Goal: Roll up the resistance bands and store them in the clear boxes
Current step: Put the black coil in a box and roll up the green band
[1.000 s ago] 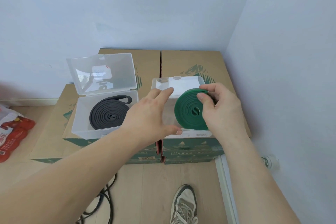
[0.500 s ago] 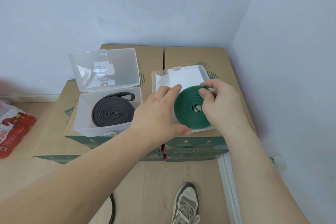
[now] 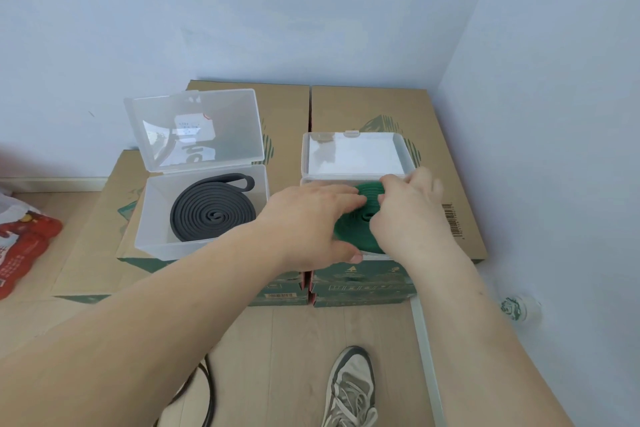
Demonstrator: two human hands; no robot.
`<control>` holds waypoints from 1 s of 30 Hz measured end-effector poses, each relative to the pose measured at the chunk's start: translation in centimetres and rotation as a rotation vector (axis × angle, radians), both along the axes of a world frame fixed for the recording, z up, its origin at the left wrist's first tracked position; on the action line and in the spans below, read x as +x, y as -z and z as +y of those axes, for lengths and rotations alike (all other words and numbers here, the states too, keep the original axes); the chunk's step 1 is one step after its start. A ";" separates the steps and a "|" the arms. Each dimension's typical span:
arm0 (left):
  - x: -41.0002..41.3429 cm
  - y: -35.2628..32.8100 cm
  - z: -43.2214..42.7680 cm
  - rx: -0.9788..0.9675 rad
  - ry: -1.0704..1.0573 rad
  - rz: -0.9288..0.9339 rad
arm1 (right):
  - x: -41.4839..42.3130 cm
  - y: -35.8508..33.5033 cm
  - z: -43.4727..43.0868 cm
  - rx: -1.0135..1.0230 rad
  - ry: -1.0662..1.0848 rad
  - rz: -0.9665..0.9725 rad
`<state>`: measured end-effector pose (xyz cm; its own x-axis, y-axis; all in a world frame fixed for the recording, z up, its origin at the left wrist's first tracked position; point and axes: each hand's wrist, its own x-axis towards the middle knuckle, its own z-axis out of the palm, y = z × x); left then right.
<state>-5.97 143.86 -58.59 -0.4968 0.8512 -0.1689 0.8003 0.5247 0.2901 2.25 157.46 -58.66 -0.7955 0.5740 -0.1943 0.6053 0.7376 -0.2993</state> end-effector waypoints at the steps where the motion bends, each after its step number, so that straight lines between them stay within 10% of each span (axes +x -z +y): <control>1: 0.0 0.0 0.0 -0.022 0.026 0.011 | 0.0 0.0 -0.1 -0.004 0.017 0.009; 11: 0.3 -0.3 1.4 -0.107 -0.006 0.005 | 2.2 -2.5 1.3 -0.074 0.057 0.194; 30: 0.7 -1.6 5.3 -0.221 0.055 -0.011 | 3.8 -1.1 4.1 -0.308 -0.012 -0.130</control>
<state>-5.27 149.17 -56.97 -0.4480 0.8185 -0.3598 0.8267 0.5325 0.1820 6.08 161.56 -57.52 -0.7590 0.4635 -0.4573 0.6449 0.6318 -0.4300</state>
